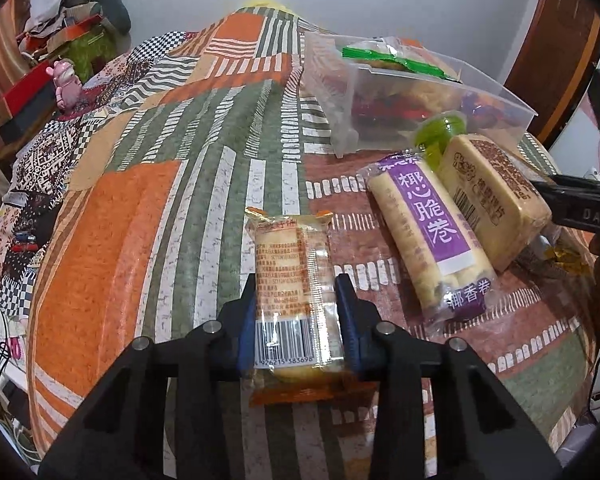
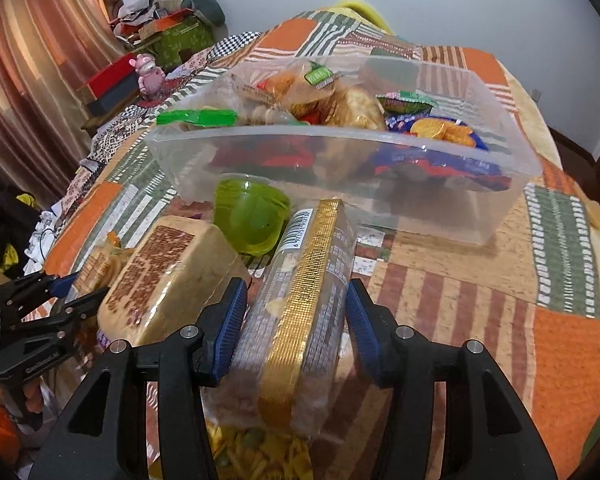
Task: Organize snacks
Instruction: 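Grasp the wrapped bread roll with the left tool while the right tool grasps the gold-striped biscuit pack, then carry both packs over the clear plastic box and lower them in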
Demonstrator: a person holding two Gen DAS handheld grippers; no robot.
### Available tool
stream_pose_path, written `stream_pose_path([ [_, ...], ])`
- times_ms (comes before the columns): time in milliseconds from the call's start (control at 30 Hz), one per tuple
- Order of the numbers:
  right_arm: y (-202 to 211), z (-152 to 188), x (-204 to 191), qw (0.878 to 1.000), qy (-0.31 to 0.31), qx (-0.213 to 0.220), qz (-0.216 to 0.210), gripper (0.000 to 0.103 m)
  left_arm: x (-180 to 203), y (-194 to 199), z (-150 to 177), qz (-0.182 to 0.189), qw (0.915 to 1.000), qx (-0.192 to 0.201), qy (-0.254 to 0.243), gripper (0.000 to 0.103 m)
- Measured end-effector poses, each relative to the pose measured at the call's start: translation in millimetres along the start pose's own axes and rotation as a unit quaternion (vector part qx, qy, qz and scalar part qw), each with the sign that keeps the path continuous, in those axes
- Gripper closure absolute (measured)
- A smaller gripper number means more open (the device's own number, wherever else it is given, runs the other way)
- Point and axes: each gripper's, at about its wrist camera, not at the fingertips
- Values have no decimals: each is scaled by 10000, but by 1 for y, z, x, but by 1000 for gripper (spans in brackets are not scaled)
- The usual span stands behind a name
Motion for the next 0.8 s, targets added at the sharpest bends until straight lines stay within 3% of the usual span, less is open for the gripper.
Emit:
stream_pose_path([
  [200, 5, 4, 4, 10000, -18, 43, 72, 68, 0, 11, -7, -4, 9999, 138, 43, 67],
  [800, 75, 2, -8, 9963, 293, 793, 169, 68, 18, 69, -68, 78, 9943, 1060, 26, 67],
])
Point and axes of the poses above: each gripper's, at about its wrist camera, not at the fingertips, and y roughly against the way its jaws point, x to its right, z to its underside, and after that the axes turned 11 degrees about -z, right-handed
